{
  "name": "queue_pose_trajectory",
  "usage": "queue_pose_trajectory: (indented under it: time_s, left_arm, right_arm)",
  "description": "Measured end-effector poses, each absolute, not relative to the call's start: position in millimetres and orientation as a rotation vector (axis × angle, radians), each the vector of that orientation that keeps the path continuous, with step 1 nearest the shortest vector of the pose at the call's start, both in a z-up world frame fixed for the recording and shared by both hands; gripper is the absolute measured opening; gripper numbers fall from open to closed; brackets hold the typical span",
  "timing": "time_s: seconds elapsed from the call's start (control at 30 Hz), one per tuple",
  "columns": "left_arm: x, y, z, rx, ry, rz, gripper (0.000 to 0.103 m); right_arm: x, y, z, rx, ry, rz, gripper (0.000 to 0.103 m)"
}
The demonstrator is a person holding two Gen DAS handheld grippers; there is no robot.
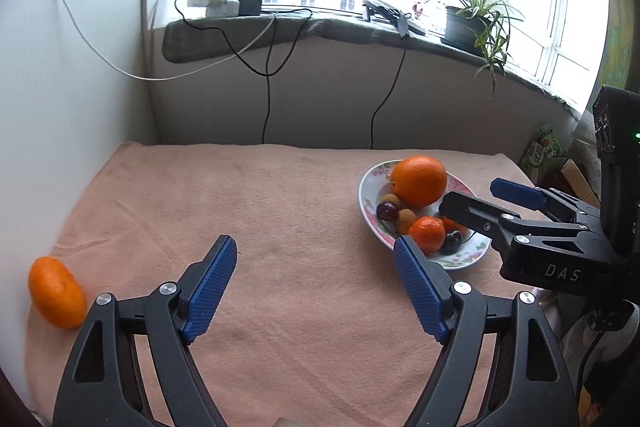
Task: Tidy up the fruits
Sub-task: 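Move both grippers toward the large orange lying on the towel by the wall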
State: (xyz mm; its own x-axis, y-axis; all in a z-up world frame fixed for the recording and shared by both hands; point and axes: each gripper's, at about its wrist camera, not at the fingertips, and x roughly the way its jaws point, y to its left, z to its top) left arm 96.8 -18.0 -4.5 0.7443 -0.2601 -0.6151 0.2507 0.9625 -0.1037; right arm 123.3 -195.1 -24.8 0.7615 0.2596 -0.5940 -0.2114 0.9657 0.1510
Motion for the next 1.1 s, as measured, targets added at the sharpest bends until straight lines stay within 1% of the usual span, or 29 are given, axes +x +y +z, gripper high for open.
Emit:
queue_pose_trajectory:
  time_s: [0.5, 1.1]
  left_arm:
    - [71.5, 79.0, -5.9, -0.109, 0.661, -0.038, 0.081]
    - [52.6, 159.6, -39.9, -0.221, 0.704, 0.143, 0.081]
  right_arm:
    - [147.2, -102.1, -14.2, 0.001, 0.695, 0.502, 0.093]
    - [174.1, 11.4, -30.6, -0.002, 0.809, 0.837, 0.093]
